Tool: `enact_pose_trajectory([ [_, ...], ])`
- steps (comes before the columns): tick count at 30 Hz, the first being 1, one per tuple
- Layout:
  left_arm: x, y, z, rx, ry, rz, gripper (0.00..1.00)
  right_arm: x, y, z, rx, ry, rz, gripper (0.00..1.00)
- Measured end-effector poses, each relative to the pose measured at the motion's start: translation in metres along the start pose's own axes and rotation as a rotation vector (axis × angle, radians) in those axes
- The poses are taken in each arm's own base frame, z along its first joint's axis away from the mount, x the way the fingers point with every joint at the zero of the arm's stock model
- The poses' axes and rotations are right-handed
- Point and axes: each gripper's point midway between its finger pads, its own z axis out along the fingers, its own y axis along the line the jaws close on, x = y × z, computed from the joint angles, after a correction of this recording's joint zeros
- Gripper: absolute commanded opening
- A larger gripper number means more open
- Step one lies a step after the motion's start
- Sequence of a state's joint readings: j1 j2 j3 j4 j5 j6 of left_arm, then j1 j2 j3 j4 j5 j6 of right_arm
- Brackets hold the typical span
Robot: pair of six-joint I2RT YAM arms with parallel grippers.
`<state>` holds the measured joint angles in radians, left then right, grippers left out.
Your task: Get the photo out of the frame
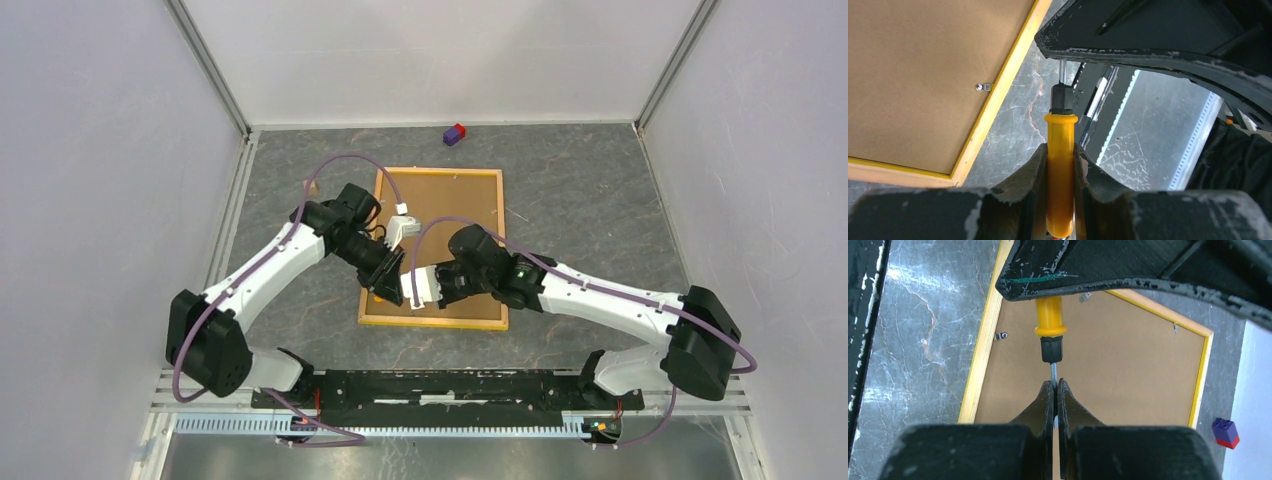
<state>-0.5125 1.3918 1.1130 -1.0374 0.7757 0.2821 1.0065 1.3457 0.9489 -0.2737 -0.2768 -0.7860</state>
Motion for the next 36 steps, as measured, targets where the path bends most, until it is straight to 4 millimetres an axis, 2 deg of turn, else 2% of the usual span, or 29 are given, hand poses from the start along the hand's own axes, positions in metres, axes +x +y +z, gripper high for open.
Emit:
enact_pose_trajectory([
  [5, -0.01, 0.001, -0.012, -0.069, -0.108, 0.031, 0.68, -0.001, -0.006, -0.001, 0.032, -0.014, 0.088, 0.0],
  [12, -0.035, 0.011, -0.037, -0.151, -0.345, -0.018, 0.69, 0.008, -0.036, -0.01, 0.117, -0.074, 0.325, 0.0],
  [18, -0.047, 0.018, -0.041, -0.126, -0.437, -0.115, 0.67, -0.006, -0.037, -0.009, 0.107, -0.142, 0.403, 0.0],
  [22, -0.057, 0.017, -0.044, -0.085, -0.489, -0.153, 0.6, -0.009, -0.036, -0.005, 0.093, -0.159, 0.432, 0.0],
  [26, -0.062, 0.016, -0.043, -0.051, -0.514, -0.178, 0.43, -0.009, -0.035, -0.002, 0.087, -0.164, 0.455, 0.0],
  [29, -0.064, 0.016, -0.04, -0.03, -0.519, -0.191, 0.37, -0.01, -0.036, -0.001, 0.089, -0.168, 0.465, 0.0],
  [30, -0.065, 0.016, -0.039, -0.027, -0.519, -0.197, 0.32, -0.01, -0.036, -0.001, 0.091, -0.171, 0.467, 0.0],
  [33, -0.065, 0.013, -0.038, 0.0, -0.52, -0.206, 0.07, -0.011, -0.037, -0.001, 0.092, -0.173, 0.474, 0.0],
  [34, -0.066, 0.012, -0.038, 0.005, -0.522, -0.209, 0.02, -0.01, -0.036, 0.0, 0.09, -0.172, 0.475, 0.0],
  [36, -0.066, 0.013, -0.039, 0.007, -0.527, -0.211, 0.02, -0.011, -0.036, 0.0, 0.087, -0.175, 0.475, 0.17],
])
